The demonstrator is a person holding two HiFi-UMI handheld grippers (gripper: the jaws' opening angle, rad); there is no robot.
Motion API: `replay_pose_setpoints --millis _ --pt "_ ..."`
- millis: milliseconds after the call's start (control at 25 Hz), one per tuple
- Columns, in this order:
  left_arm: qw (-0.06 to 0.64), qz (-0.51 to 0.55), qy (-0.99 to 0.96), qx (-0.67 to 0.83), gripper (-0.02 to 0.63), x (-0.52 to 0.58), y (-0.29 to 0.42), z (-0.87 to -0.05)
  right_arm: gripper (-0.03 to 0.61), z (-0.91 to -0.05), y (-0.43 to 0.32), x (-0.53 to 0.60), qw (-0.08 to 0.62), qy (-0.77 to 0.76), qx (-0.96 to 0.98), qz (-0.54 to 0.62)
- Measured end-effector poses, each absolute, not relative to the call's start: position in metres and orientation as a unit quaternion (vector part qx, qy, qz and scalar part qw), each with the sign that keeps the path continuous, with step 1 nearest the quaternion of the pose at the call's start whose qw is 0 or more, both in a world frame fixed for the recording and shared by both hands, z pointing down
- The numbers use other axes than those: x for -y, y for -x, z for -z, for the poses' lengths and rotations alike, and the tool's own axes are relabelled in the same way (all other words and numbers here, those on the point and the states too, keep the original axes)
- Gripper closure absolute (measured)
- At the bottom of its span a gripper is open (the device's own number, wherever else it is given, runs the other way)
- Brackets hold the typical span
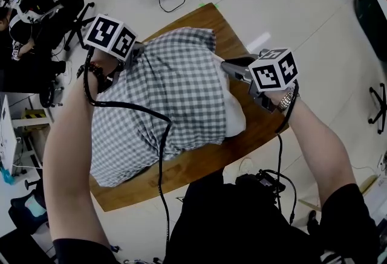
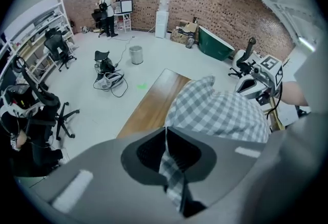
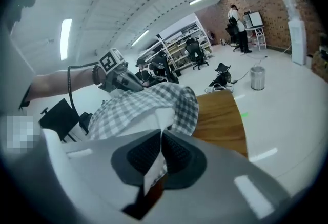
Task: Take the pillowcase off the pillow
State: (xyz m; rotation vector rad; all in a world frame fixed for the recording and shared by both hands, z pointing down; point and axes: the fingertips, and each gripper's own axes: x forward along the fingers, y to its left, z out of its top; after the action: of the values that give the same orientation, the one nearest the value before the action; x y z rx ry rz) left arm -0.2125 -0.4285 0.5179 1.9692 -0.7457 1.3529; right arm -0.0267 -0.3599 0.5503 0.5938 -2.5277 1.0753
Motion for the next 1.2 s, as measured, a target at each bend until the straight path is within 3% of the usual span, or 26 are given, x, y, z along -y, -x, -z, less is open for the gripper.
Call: replay_pose_setpoints --millis 720,920,1200 --pt "0.347 -0.528 -0.680 0.371 0.606 0.391 0.297 -0.532 0.569 -0.561 -0.051 0.349 0.222 -0.287 0.861 -0.356" --pt "0.309 -0.521 -0.711 0.358 0.604 0.384 0.293 -0.528 0.565 -0.562 -0.034 0.342 0.234 -0.292 0.858 -0.352" --pt "0.286 -0.451 -0.757 0.377 0.508 0.386 0.273 -0.512 0.546 -0.557 -0.033 0.348 0.245 -0.319 0.863 -0.307"
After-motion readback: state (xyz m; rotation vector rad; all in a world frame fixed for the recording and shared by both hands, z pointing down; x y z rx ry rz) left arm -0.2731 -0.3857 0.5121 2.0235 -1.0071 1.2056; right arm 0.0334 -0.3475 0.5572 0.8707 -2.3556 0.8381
